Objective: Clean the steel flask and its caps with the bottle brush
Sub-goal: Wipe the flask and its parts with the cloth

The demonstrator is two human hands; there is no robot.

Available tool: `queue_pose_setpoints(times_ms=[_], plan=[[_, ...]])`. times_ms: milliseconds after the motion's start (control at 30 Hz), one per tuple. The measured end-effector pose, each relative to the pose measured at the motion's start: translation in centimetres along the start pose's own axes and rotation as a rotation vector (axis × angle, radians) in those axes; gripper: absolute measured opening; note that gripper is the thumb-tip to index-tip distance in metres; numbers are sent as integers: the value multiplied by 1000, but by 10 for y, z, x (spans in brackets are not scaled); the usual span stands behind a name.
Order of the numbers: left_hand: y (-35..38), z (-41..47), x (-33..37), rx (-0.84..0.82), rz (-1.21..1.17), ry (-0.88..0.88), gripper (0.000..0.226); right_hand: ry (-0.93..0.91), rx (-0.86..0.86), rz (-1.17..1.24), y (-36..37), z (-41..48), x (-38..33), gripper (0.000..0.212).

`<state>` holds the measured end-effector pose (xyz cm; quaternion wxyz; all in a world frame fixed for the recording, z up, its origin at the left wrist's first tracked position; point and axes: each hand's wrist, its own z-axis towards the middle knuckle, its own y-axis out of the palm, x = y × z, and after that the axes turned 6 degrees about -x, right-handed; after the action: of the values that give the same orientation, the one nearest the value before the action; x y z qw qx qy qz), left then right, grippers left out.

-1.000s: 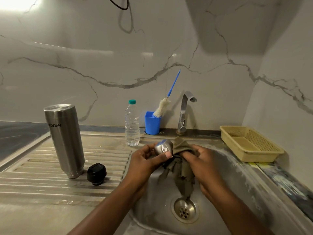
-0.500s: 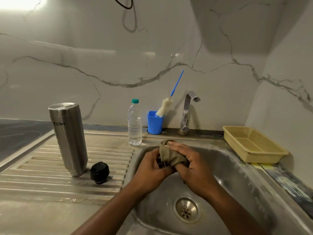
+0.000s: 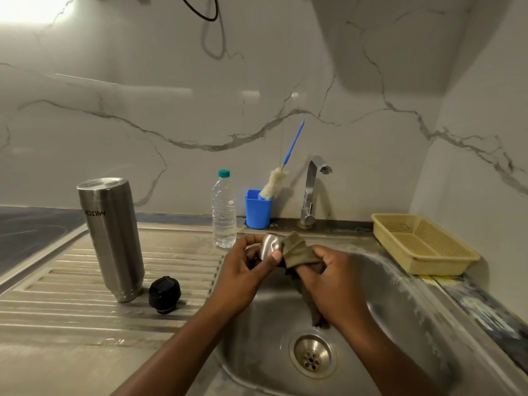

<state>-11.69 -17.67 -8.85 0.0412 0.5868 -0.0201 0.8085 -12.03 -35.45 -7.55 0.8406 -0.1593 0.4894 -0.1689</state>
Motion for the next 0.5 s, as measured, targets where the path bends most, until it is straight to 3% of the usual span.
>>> queue_pose_setpoints(times_ms=[67, 167, 300, 500], plan=[[-3, 1, 1, -8, -88, 0, 41, -48, -20, 49, 6, -2, -2, 7], [1, -1, 2, -92, -214, -41, 35, 65, -100, 306, 12, -2, -3, 21], [7, -4, -4, -159, -162, -74, 30, 170, -177, 466, 17, -2, 2, 32], [5, -1, -5, -124, -168, -118, 33, 99, 34, 378, 3, 3, 2, 19]])
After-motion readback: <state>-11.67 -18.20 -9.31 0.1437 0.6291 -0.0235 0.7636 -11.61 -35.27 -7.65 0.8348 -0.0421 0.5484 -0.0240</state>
